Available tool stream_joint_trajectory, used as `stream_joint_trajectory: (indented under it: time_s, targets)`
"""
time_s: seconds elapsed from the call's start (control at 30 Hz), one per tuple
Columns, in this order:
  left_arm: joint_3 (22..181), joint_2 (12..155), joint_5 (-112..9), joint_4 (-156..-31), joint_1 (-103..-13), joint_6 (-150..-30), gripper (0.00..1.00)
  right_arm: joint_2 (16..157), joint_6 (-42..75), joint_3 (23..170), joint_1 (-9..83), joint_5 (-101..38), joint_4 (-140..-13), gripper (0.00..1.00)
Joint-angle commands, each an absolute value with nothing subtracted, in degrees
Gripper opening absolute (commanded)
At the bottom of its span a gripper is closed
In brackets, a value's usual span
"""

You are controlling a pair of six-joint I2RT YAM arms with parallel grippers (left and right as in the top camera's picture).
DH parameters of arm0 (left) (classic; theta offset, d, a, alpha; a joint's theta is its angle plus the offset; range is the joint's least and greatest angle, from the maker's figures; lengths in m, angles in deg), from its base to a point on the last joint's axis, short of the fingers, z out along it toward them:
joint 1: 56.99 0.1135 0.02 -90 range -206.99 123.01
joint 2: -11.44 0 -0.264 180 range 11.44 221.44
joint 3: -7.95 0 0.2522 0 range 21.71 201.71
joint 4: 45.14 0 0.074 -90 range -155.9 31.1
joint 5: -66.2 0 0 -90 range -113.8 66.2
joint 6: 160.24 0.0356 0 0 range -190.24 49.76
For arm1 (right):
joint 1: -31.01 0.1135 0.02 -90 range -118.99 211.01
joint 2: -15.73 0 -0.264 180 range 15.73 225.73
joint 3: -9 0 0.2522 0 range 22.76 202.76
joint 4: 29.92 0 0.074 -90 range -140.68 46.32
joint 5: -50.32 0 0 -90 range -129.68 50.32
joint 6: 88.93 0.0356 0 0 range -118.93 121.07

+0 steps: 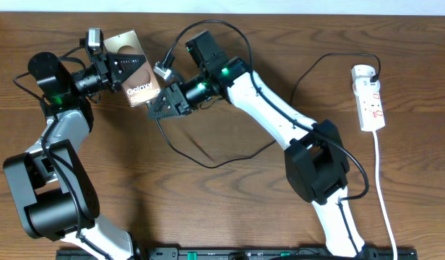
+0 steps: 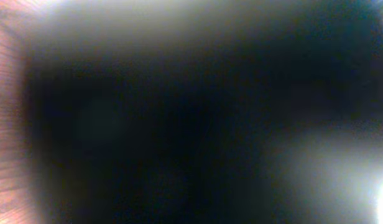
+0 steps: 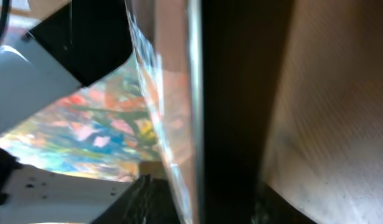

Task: Plug charger to phone and switch on socket

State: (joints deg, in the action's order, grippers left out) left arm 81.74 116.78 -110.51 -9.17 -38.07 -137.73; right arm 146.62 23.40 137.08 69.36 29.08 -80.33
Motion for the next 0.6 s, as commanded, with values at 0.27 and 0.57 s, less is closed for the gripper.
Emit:
stream_joint_trajectory:
  time_s: [0.27, 0.57]
  targets:
    - [82.7, 116.3, -111.3, -8.6, -38.0, -138.0, 0.07, 146.6, 20.7, 137.3, 69.4, 27.3, -79.9, 0.01]
    - [82.7, 116.3, -113.0, -8.6, -38.1, -138.0, 0.07, 146.6, 21.6, 137.3, 67.8, 27.3, -76.9, 0.01]
